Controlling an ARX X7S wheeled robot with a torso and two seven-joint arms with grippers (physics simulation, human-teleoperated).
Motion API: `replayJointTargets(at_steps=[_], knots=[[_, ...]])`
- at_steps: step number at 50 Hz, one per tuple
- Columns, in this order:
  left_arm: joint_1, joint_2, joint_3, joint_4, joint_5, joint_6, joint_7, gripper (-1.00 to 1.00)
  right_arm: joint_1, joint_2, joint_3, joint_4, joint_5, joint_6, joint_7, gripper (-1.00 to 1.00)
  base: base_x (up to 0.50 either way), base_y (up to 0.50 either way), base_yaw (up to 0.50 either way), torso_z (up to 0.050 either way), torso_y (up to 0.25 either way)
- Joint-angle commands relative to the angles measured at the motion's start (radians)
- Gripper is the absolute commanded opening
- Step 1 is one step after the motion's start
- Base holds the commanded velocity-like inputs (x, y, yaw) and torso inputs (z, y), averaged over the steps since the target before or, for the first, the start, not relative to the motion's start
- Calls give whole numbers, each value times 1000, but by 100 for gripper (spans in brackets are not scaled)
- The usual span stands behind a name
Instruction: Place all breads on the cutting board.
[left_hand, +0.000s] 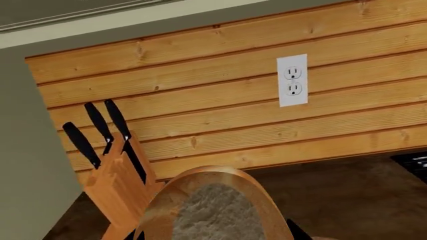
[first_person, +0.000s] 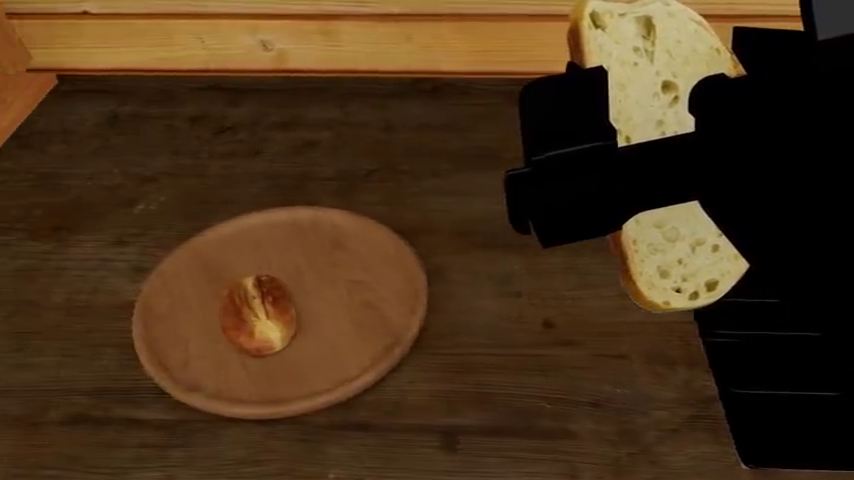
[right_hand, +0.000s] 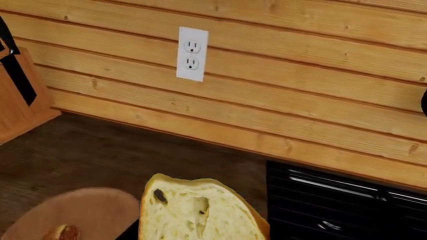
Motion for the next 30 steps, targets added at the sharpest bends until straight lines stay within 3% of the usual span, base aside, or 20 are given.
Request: replayJointTargets(at_steps=[1,30], knots=[[-3,1,4,-1,-12,14,-15,-100,-16,7,9,-13,-22,4,-20,-100,-1,500,0,0,0],[-2,-1,4,-3,-9,17,-13,-100,-21,2,10,-18,-27,-4,-28,-100,-1,500,0,0,0]])
